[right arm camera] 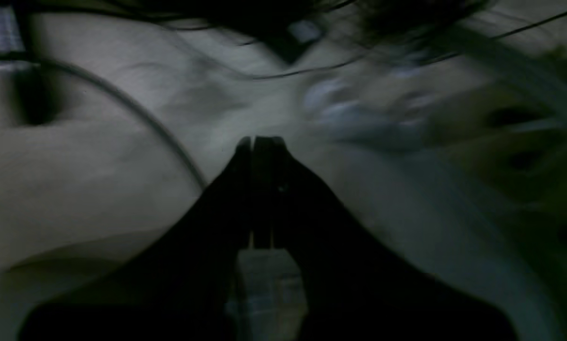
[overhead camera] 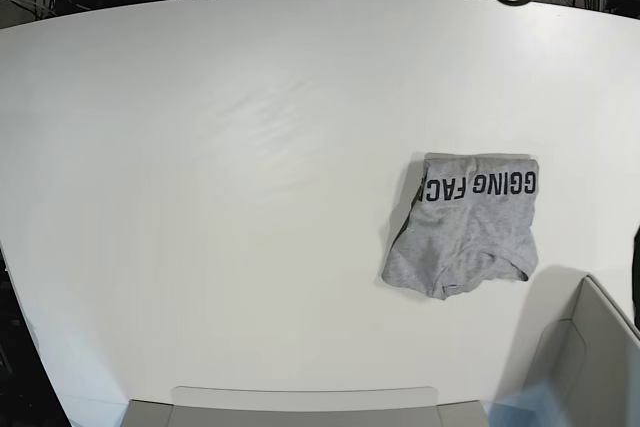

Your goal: Fold the T-shirt properly

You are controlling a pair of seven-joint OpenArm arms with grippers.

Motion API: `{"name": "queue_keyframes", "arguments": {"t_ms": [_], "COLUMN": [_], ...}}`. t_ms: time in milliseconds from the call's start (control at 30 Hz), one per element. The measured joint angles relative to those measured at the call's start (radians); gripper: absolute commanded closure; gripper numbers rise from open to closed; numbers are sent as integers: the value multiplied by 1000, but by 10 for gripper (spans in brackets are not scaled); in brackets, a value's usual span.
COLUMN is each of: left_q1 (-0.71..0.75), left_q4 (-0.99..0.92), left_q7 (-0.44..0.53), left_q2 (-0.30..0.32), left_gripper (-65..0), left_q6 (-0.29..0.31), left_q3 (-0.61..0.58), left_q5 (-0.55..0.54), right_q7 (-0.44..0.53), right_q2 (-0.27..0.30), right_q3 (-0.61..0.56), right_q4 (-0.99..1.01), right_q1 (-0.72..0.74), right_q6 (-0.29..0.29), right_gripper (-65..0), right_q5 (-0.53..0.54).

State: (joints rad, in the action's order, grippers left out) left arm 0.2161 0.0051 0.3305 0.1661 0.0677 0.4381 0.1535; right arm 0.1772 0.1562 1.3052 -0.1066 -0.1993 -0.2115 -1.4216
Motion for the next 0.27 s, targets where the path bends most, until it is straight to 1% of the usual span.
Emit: {"name": "queue_keyframes", "arguments": {"t_ms": [67, 100, 200, 267], "left_q1": [5, 8, 8, -16], "left_q4": [-3, -4, -7, -8], "left_q7": [-18, -18, -21, -31], "left_q2": [-4, -8, -24, -24], "left_gripper": [0, 0, -9, -10], "left_q6": [3, 3, 8, 7], "left_q3": [0, 0, 0, 0], "left_q5": [0, 0, 3, 3], "right_q7": [1, 2, 4, 3], "right_q2": [1, 1, -2, -4], "right_q3": [2, 2, 2, 2], "right_q4": [1, 2, 2, 2], "right_q1": [22, 32, 56, 54], "right_q6": [-80, -107, -109, -106], "right_gripper": [-8, -8, -8, -8], "right_q5": [-29, -21, -22, -22]}}
